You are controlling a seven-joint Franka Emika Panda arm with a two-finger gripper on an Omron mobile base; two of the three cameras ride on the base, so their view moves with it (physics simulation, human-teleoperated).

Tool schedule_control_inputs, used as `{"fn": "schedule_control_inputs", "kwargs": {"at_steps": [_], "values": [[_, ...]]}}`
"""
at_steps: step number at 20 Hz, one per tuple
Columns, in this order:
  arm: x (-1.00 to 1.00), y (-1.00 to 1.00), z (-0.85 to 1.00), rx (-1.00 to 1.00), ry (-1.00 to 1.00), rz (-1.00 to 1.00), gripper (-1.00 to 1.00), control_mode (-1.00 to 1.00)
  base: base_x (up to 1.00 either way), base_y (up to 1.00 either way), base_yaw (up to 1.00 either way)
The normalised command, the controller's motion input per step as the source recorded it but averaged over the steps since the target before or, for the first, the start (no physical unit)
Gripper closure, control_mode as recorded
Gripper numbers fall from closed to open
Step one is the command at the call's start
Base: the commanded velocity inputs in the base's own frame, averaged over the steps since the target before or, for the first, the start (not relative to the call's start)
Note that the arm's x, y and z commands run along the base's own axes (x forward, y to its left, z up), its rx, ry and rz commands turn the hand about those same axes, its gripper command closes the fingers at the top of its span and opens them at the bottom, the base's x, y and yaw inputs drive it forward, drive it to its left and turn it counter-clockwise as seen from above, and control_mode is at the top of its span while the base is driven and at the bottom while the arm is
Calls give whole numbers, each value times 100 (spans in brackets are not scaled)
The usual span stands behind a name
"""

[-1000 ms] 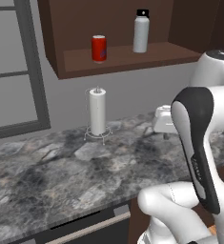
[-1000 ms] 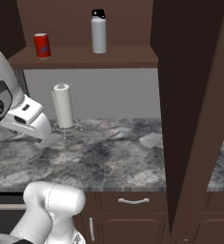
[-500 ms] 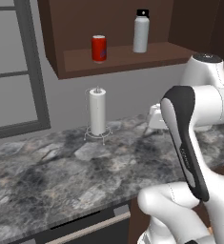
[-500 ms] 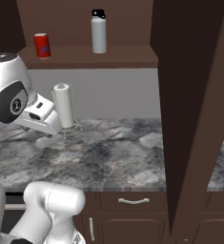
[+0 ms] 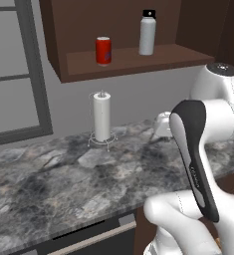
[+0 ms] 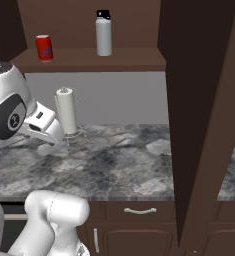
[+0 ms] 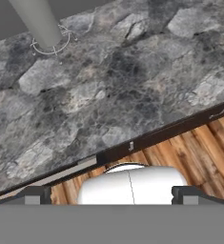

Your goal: Pick the water bottle, boxed drink, can from the counter and place them in the open cabinet.

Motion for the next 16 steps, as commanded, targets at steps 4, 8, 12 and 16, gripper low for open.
{"fn": "schedule_control_inputs", "kwargs": {"at_steps": [4, 8, 12, 16], "values": [[0, 0, 0, 0, 0, 0, -100, -100, 0, 0, 0], [0, 0, 0, 0, 0, 0, -100, 100, -19, 1, 0], [0, 0, 0, 0, 0, 0, -100, 100, -100, 32, -3], [0, 0, 0, 0, 0, 0, -100, 100, -100, 36, -38]]}}
